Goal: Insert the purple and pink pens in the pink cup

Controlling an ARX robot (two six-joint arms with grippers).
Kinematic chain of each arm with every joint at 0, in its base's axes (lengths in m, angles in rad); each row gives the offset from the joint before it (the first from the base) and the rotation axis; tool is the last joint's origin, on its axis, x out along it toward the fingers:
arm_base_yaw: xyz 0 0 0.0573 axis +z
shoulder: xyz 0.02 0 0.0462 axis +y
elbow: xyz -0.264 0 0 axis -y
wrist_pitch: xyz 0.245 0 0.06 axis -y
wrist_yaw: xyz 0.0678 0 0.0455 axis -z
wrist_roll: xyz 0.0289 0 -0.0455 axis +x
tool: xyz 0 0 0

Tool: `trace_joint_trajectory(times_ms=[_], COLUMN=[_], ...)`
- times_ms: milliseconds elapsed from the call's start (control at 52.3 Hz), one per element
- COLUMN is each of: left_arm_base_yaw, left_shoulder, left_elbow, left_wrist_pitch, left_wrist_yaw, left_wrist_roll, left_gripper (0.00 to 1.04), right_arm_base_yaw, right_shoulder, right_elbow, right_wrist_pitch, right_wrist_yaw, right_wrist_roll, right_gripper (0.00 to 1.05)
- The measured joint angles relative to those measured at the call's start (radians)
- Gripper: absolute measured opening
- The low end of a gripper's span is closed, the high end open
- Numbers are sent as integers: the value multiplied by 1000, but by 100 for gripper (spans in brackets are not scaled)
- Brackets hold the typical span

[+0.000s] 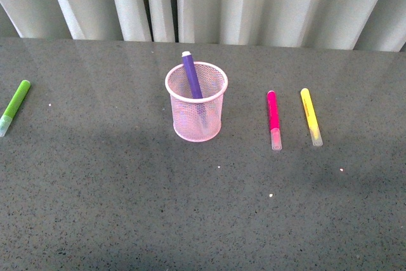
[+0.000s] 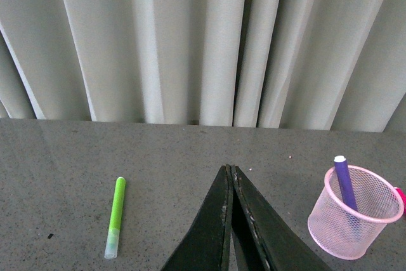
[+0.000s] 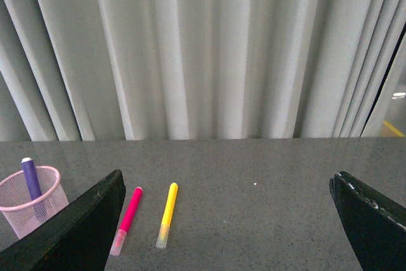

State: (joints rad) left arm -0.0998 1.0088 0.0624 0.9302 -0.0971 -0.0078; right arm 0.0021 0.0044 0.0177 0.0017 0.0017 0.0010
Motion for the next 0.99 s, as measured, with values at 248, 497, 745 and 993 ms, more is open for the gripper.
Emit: trace_joint_trajectory(times_ms=[248,497,745,993], left_arm_base_yaw=[95,97,98,98], left_shoulder=[-212,-423,-556,-681], left_elbow=[-40,-52,-53,-53], left_wrist_pitch=[-169,-355,-479,-599], left_wrist_yaw=[90,95,95,95], left_wrist_roll=[0,0,0,0], left_gripper=[4,4,4,4], right_arm_base_yaw=[0,0,0,0], right_shoulder=[0,0,0,0], right_elbow=[0,0,0,0], right_wrist_pitch=[0,0,0,0], right_wrist_yaw=[0,0,0,0], right_wrist_roll=[0,0,0,0], right_gripper=[98,98,98,98])
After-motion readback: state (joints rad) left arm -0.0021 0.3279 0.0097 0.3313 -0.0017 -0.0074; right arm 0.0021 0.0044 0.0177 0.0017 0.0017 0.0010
